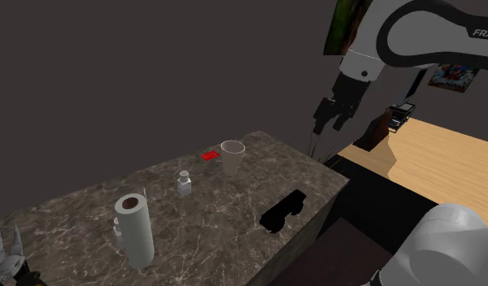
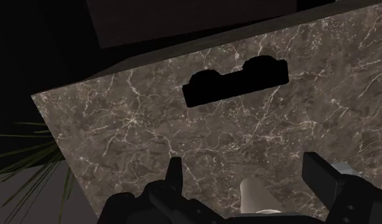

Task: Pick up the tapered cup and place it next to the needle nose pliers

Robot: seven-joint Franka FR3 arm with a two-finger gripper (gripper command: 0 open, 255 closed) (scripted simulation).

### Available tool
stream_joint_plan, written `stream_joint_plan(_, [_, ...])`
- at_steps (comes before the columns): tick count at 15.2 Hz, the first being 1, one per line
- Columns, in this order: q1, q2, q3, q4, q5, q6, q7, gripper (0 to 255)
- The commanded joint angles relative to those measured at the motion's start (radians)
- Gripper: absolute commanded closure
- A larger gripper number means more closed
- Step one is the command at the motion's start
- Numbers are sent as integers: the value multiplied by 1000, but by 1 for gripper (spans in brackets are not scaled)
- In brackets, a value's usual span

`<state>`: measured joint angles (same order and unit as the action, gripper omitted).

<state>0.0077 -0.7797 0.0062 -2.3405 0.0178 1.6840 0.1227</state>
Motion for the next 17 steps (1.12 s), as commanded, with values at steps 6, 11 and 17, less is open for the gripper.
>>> stream_joint_plan(6, [5,166,-10,18,15,142,-12,0])
stream_joint_plan(11, [12,347,-20,71,34,263,-29,0])
stream_joint_plan(17, [20,574,-30,179,66,374,-53,0])
